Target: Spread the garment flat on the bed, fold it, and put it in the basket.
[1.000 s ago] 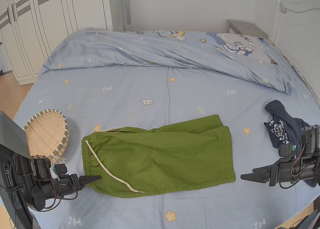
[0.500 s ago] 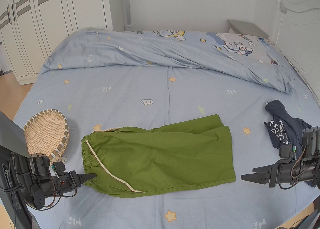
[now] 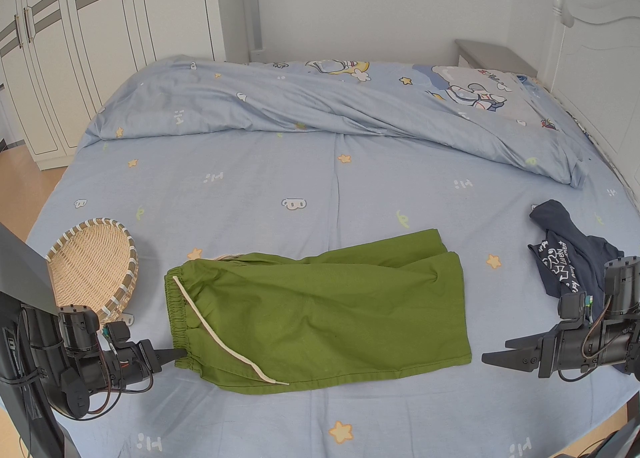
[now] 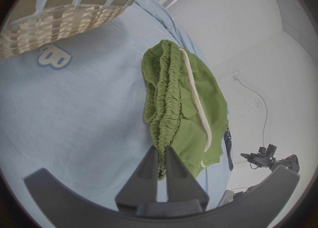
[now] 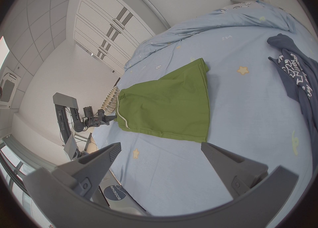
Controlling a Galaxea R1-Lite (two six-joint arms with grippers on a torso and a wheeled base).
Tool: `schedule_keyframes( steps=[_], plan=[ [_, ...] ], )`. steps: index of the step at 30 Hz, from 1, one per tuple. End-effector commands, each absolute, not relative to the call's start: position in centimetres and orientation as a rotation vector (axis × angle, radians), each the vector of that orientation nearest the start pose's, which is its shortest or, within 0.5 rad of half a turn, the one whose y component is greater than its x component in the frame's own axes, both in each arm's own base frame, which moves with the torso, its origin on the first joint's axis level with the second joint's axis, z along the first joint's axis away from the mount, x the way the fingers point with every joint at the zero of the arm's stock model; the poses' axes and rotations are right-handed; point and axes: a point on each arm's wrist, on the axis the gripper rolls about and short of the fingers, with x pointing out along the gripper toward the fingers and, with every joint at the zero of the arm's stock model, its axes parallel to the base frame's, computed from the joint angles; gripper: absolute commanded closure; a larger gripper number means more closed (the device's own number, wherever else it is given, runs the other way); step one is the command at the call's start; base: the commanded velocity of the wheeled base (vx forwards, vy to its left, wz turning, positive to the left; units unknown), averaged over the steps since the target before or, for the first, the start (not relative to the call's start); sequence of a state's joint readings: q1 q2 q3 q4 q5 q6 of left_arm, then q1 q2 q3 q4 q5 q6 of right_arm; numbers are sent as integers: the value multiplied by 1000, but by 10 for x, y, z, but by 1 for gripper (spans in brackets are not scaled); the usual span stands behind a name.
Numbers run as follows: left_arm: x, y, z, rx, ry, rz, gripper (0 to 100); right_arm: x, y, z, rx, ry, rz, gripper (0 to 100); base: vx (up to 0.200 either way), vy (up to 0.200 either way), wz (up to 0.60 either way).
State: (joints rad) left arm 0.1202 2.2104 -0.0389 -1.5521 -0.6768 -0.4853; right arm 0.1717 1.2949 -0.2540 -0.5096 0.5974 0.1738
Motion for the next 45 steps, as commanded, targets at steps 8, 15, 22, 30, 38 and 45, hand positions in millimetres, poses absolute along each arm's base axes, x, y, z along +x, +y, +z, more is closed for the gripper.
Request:
schedule_keyframes(
  steps=[8, 15, 22, 30, 38, 45],
  plan=[
    [214, 13, 18, -727, 640, -394, 100, 157, 30, 108, 287, 666, 727, 0, 0, 0, 0],
    [213, 13, 20, -728, 637, -390, 100, 172, 34, 82, 294, 732, 733, 0, 0, 0, 0],
    [213, 13, 19, -730, 639, -392, 100, 196, 41, 62, 274, 678, 750, 0, 0, 0, 0],
    [213, 14, 19, -729, 638, -397, 100, 222, 42, 56, 271, 661, 745, 0, 0, 0, 0],
    [212, 14, 23, -725, 621, -402, 100, 238, 46, 54, 266, 650, 752, 0, 0, 0, 0],
    [212, 14, 25, -718, 615, -405, 100, 251, 46, 49, 267, 649, 746, 0, 0, 0, 0]
  ],
)
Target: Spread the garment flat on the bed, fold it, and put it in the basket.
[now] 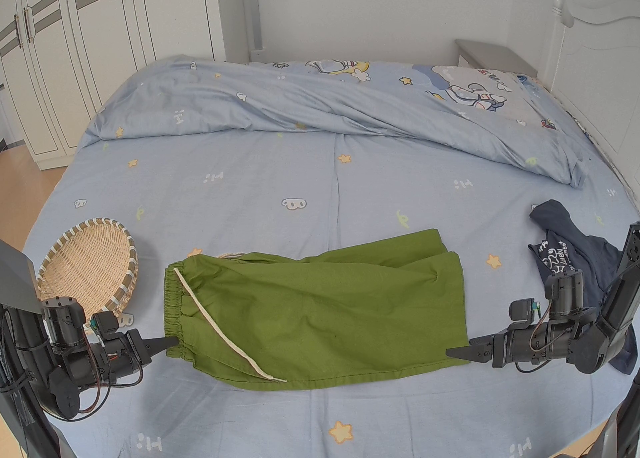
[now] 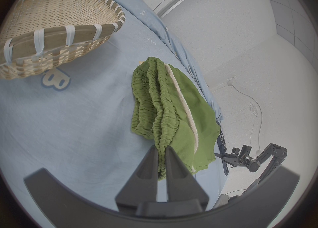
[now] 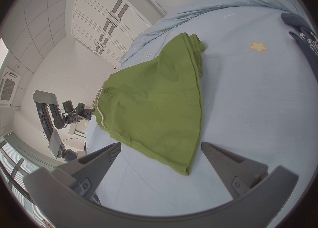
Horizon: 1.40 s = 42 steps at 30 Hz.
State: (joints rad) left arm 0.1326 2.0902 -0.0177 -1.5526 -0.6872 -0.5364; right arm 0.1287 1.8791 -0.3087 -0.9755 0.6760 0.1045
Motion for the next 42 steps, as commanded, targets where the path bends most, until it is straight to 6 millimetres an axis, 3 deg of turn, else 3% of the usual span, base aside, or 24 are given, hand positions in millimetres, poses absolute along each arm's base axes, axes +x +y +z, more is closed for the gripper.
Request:
schedule_keyframes(
  steps=[1, 16, 17, 30, 42],
  plan=[
    [212, 14, 25, -720, 617, -404, 100, 253, 47, 49, 266, 646, 747, 0, 0, 0, 0],
    [212, 14, 25, -719, 617, -406, 100, 262, 63, 39, 256, 673, 795, 0, 0, 0, 0],
    [212, 14, 25, -719, 617, -406, 100, 262, 63, 39, 256, 674, 794, 100, 0, 0, 0],
    [212, 14, 25, -728, 616, -401, 100, 255, 58, 41, 259, 678, 774, 100, 0, 0, 0],
    [193, 15, 46, -752, 647, -431, 100, 191, 44, 70, 249, 631, 764, 100, 0, 0, 0]
  ],
)
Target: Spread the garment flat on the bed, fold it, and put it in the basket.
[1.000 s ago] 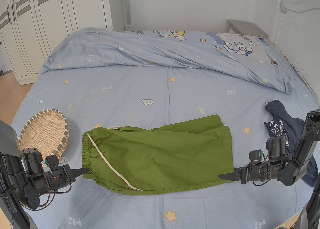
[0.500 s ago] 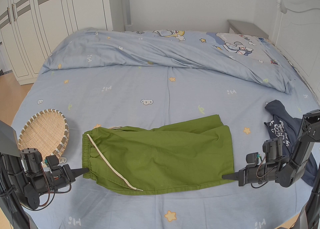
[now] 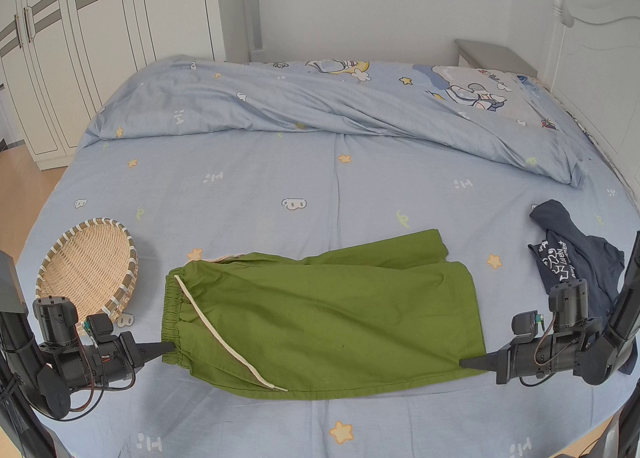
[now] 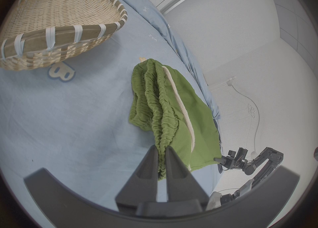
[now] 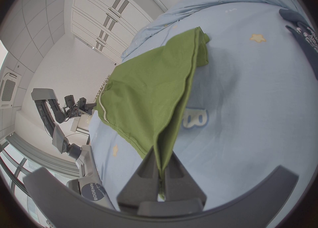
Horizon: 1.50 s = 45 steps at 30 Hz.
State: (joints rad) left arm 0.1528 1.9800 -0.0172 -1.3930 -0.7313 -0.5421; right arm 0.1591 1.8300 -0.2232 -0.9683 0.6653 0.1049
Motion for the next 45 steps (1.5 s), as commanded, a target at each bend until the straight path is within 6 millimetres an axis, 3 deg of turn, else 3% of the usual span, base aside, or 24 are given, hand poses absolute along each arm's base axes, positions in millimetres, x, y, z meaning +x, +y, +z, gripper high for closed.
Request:
schedule_keyframes(
  steps=[1, 11, 23, 45],
  plan=[
    [192, 14, 47, -753, 652, -431, 100, 186, 43, 71, 249, 633, 764, 100, 0, 0, 0],
    [185, 12, 39, -714, 736, -435, 100, 142, 34, 69, 243, 704, 748, 100, 0, 0, 0],
    [172, 13, 29, -633, 824, -521, 100, 112, 31, 75, 240, 747, 759, 100, 0, 0, 0],
    [153, 10, 40, -626, 862, -520, 100, 85, 31, 69, 236, 884, 779, 100, 0, 0, 0]
  ],
)
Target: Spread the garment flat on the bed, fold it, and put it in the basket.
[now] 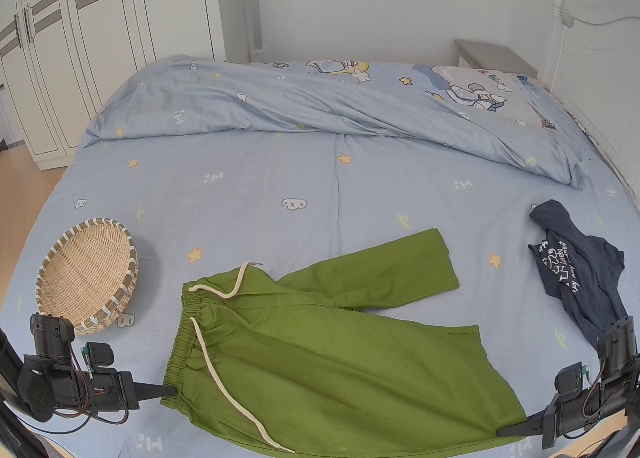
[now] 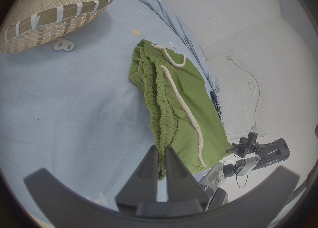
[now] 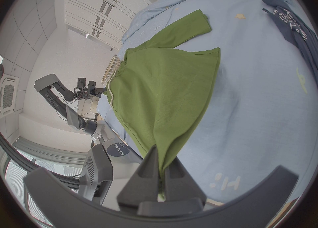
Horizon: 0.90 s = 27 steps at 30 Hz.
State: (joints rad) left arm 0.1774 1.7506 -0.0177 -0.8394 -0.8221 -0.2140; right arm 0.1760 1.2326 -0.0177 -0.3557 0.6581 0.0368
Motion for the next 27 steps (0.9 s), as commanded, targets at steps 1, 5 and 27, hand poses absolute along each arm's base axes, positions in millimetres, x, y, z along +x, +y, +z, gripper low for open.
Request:
schedule_keyframes(
  steps=[1, 5, 27],
  plan=[
    [151, 10, 42, -625, 861, -520, 100, 84, 31, 69, 237, 891, 778, 100, 0, 0, 0],
    [144, 9, 45, -615, 868, -524, 100, 84, 30, 68, 231, 897, 761, 100, 0, 0, 0],
    [139, 11, 42, -582, 890, -528, 100, 84, 29, 67, 207, 914, 705, 100, 0, 0, 0]
  ],
)
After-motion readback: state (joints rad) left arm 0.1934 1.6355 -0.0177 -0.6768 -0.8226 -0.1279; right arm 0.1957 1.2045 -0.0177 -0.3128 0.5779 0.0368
